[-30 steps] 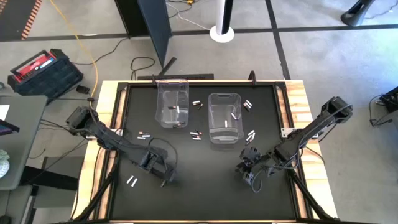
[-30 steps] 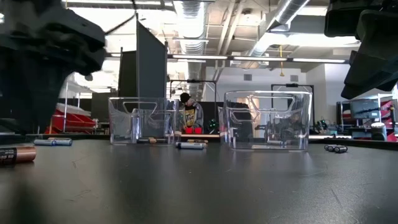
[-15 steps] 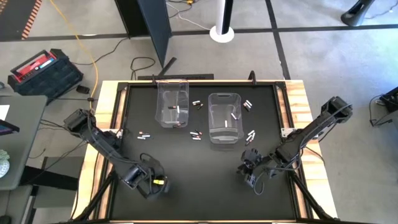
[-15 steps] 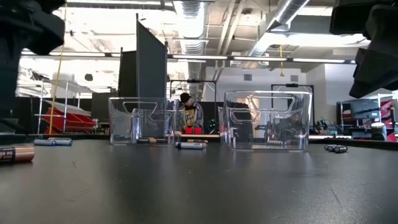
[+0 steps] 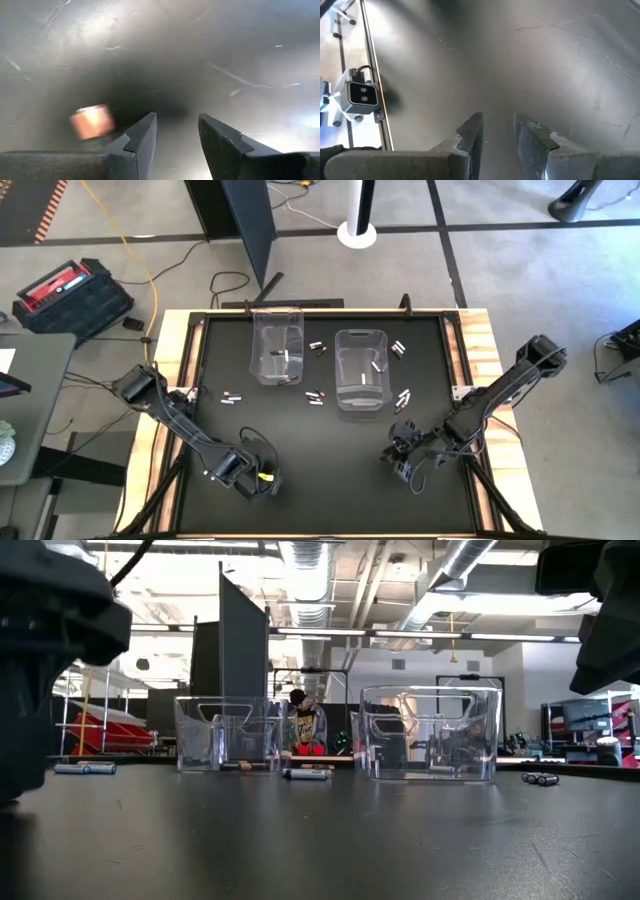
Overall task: Sort batteries
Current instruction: Put the black battery into the left transparent bin
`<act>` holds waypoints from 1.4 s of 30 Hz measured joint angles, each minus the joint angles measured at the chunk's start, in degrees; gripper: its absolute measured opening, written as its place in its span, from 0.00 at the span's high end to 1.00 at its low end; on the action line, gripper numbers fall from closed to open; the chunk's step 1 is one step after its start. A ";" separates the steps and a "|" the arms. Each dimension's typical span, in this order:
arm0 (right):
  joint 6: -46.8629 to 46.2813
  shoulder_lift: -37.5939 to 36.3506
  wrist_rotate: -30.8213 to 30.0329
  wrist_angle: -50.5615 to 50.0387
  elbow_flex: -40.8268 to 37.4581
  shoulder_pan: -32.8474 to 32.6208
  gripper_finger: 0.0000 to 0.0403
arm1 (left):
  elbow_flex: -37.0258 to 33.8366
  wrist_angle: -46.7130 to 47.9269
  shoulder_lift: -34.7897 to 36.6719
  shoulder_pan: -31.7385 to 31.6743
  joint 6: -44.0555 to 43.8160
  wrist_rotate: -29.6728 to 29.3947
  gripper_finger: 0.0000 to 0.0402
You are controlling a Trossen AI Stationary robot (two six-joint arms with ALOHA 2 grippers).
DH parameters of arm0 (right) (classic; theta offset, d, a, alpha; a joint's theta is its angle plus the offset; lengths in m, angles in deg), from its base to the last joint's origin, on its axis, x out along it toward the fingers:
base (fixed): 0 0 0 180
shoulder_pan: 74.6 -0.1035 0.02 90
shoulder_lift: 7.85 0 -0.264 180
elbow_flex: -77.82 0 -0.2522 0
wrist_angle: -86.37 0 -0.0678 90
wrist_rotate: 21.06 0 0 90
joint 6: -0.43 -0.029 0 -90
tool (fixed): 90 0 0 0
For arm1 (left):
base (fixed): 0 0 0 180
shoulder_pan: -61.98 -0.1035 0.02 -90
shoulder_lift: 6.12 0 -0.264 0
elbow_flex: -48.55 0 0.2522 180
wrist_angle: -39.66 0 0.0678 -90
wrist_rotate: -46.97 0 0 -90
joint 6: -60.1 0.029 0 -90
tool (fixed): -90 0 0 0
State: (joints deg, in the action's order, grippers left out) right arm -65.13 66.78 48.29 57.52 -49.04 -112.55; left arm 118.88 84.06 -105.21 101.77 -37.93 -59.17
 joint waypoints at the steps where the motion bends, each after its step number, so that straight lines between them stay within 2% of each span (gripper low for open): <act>1: 0.01 0.01 0.00 0.26 0.00 0.00 0.69 | 0.05 0.08 -0.21 0.00 -0.04 0.60 0.64; 7: 0.00 0.00 0.00 0.77 0.00 0.03 0.69 | 0.06 -1.12 0.27 0.00 -0.02 0.49 0.64; 10: 0.00 0.00 0.00 0.79 0.00 0.17 0.69 | 2.67 2.14 0.53 -0.22 2.10 -0.05 0.64; 15: 0.01 0.00 0.00 0.79 0.00 0.22 0.69 | 10.55 23.79 0.59 -0.15 0.55 -0.24 0.64; 18: 0.00 0.00 0.00 0.81 0.00 0.22 0.69 | 14.35 36.86 0.62 1.14 -6.57 -1.28 0.64; 20: 0.00 0.00 0.00 0.83 0.00 0.22 0.69 | 15.45 42.20 0.72 3.04 -12.90 -2.40 0.64; 24: -0.02 0.00 0.00 1.26 0.00 0.17 0.69 | 15.36 43.11 0.59 10.34 -26.71 -12.39 0.64; 26: -0.02 0.00 0.00 1.66 0.00 -0.06 0.69 | 15.07 42.69 -0.01 13.39 -28.74 -14.05 0.64; 29: 0.02 0.00 0.00 1.83 0.00 -0.27 0.69 | 15.03 40.94 -2.12 15.36 -29.11 -11.85 0.64; 34: 0.00 0.00 0.00 1.97 0.00 -0.22 0.69 | 15.05 37.74 -8.14 14.59 -28.97 -9.91 0.64; 38: 0.01 0.00 0.00 1.97 0.00 -0.22 0.69 | 15.00 41.77 -10.44 13.56 -28.91 -4.71 0.64; 42: 0.00 0.00 0.00 1.97 0.00 -0.15 0.69 | 14.99 47.54 -9.96 12.59 -29.16 -3.12 0.64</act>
State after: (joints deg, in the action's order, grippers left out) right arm -65.13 66.78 48.29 59.49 -49.04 -112.71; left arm 133.87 131.60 -115.17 114.36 -67.09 -62.29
